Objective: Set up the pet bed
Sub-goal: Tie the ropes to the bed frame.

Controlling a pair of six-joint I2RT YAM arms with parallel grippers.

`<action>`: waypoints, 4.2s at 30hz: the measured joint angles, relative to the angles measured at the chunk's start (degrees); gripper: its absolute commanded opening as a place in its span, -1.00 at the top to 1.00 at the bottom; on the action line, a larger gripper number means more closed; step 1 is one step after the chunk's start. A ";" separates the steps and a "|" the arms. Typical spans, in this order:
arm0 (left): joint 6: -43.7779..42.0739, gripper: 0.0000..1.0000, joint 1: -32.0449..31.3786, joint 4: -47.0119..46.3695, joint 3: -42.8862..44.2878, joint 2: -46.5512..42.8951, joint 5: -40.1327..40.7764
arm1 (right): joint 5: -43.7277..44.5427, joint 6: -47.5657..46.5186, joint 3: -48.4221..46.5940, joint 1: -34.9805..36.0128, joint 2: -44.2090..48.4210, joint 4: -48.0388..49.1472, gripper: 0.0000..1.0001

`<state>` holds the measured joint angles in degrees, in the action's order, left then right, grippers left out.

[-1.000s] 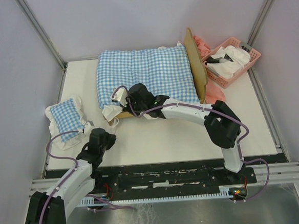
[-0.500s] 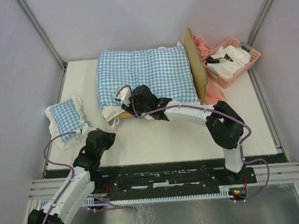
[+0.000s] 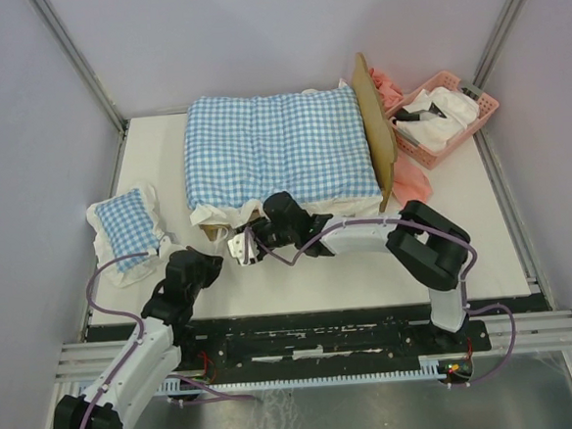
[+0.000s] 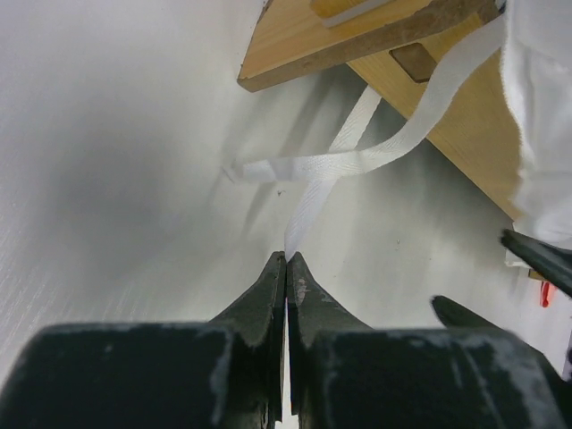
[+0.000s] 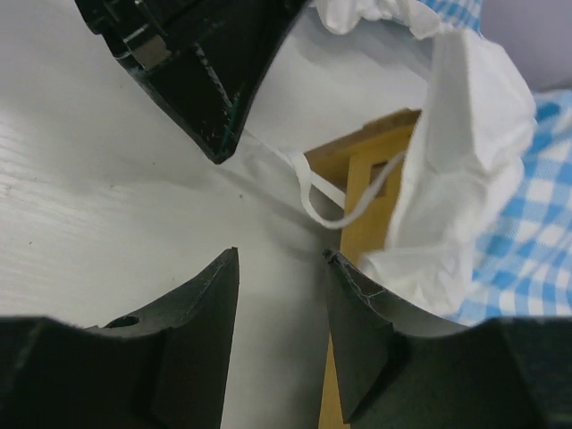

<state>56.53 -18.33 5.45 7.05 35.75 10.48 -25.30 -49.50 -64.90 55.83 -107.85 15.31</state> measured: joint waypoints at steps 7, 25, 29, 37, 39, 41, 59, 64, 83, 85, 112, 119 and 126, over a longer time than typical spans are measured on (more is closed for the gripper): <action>0.00 0.95 0.00 0.00 -0.02 -0.02 0.00 | -1.07 -7.34 -7.69 1.97 -8.52 -0.13 0.02; 0.00 0.95 0.00 0.37 -0.02 -1.33 -0.02 | 0.72 -10.36 -13.70 2.19 -15.69 -0.94 0.76; 0.00 0.95 0.00 0.74 0.00 -2.23 0.00 | 1.51 -9.25 -13.75 2.19 -15.80 -0.50 0.96; 0.00 0.95 0.00 1.62 -0.02 -4.11 0.02 | 3.08 -6.36 -13.75 2.19 -15.80 2.32 0.74; 0.00 0.95 0.00 1.70 -0.02 -4.20 0.04 | 2.84 -5.79 -13.75 2.19 -15.80 2.56 0.44; 0.00 0.95 0.00 1.75 0.00 -4.20 0.02 | 2.71 -5.46 -13.73 2.19 -15.80 2.86 0.32; 0.00 0.95 0.00 1.73 -0.02 -4.20 0.02 | 3.87 -5.22 -13.77 2.19 -15.89 4.07 0.54; 0.00 0.95 0.00 1.75 -0.02 -4.44 0.02 | 4.87 -5.31 -14.29 2.19 -16.02 3.43 0.96; 0.00 0.95 0.00 0.68 -0.81 -3.39 -0.13 | -0.07 -0.96 -19.28 2.19 -15.67 0.92 0.21; -0.04 0.95 0.00 0.44 -0.81 -3.39 -0.13 | -0.55 -0.81 -19.41 2.19 -15.67 0.76 -0.02; -1.79 0.95 1.88 -0.46 12.13 8.13 -4.96 | 17.09 -35.28 11.82 10.38 -6.75 18.78 -0.11; -2.19 0.95 2.47 0.26 12.61 8.15 -5.31 | 23.91 -51.91 4.81 10.40 -15.02 20.15 -0.16; -2.25 0.95 2.60 -0.39 12.92 9.18 -6.25 | 26.47 -63.34 -2.84 10.27 -19.54 20.06 -0.17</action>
<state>54.28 -15.73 5.06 19.97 44.93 4.23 1.17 -112.84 -67.75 66.11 -127.39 35.38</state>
